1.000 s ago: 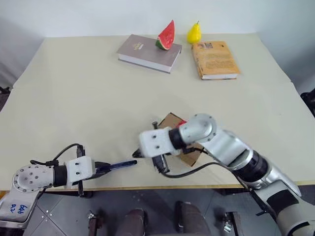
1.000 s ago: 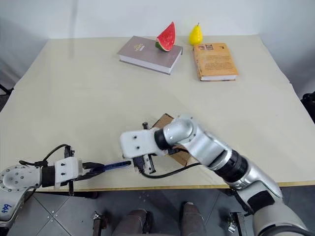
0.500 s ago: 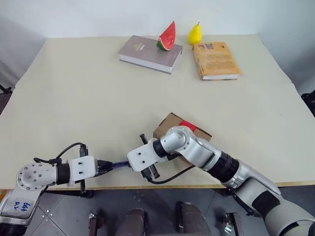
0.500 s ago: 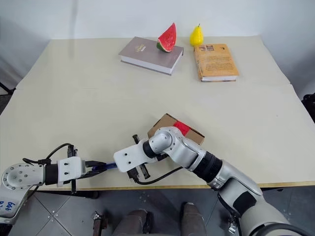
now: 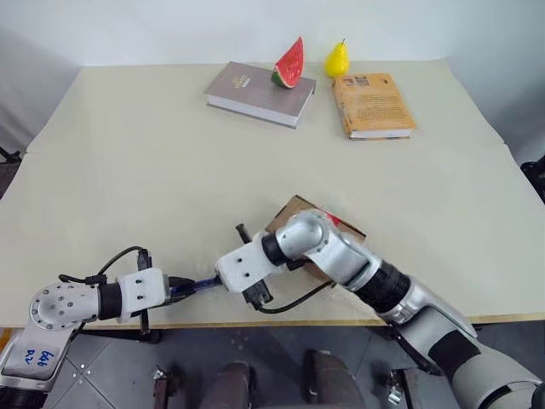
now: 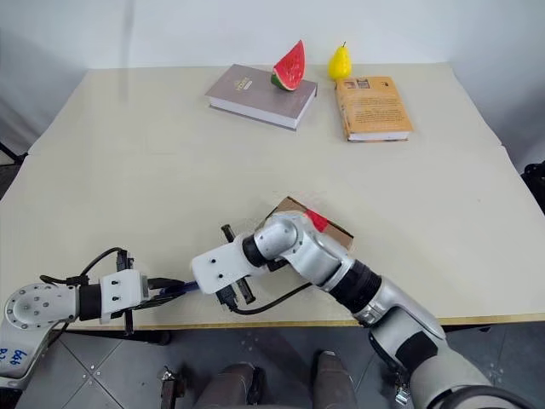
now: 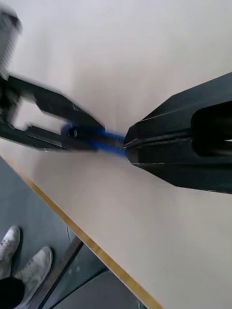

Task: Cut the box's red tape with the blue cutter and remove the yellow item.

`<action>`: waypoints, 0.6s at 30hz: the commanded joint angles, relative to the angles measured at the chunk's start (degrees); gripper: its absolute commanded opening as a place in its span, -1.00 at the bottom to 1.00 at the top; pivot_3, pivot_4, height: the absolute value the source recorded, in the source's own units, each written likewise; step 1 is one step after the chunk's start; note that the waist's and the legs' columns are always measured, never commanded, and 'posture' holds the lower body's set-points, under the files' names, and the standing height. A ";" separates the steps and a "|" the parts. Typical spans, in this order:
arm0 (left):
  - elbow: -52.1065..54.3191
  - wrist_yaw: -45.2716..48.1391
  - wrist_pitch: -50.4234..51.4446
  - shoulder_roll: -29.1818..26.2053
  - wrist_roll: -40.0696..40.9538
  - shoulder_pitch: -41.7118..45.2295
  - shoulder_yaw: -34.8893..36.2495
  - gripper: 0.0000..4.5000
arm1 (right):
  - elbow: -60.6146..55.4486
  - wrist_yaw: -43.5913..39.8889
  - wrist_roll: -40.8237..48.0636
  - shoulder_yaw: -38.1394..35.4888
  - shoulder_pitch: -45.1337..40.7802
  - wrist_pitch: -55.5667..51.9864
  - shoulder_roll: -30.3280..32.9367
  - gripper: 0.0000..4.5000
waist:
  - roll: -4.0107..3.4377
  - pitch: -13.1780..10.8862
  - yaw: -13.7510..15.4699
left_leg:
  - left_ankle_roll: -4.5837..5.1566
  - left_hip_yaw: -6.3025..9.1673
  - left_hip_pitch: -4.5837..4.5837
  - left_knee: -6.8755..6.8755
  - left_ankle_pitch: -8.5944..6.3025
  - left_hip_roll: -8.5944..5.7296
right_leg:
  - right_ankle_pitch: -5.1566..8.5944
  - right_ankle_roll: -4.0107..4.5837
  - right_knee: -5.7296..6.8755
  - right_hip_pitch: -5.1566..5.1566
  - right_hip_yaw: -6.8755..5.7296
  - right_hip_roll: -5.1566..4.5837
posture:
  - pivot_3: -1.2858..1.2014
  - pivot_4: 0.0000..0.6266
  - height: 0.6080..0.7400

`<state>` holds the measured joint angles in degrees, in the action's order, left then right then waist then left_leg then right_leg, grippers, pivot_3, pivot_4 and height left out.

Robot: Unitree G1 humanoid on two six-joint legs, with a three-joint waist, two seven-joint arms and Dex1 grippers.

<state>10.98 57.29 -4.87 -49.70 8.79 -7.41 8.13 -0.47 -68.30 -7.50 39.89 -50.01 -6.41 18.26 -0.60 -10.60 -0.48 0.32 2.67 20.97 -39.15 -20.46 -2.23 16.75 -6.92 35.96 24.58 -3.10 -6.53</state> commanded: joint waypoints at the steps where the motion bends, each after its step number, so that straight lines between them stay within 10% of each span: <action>1: 0.04 0.58 2.33 -0.40 -0.81 -1.71 -2.03 -0.83 | -2.63 -1.15 -0.59 -0.91 -0.02 -0.30 1.07 -0.99 | 0.00 0.00 -0.05 | 0.00 -0.01 0.00 0.00 0.00 0.00 | 0.00 0.00 0.00 0.00 0.00 0.00 | 0.03 -0.52 1.00; 18: -0.35 0.03 2.63 0.48 -1.48 -0.46 -3.27 -0.83 | 7.31 0.58 -6.21 2.35 1.75 4.44 -3.92 -0.99 | -0.10 0.07 -0.96 | 0.00 -0.16 -0.63 0.07 0.01 0.01 | 0.01 0.01 -0.02 -0.42 0.12 0.00 | 0.03 -0.52 1.00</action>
<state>10.69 57.20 -2.61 -49.75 8.48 -7.17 7.91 6.09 -68.58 -12.99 40.35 -48.19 -3.03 16.51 -0.70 -10.52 -1.43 0.31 2.51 20.23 -39.08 -20.45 -2.20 16.77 -6.90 35.93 24.05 -2.96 -6.52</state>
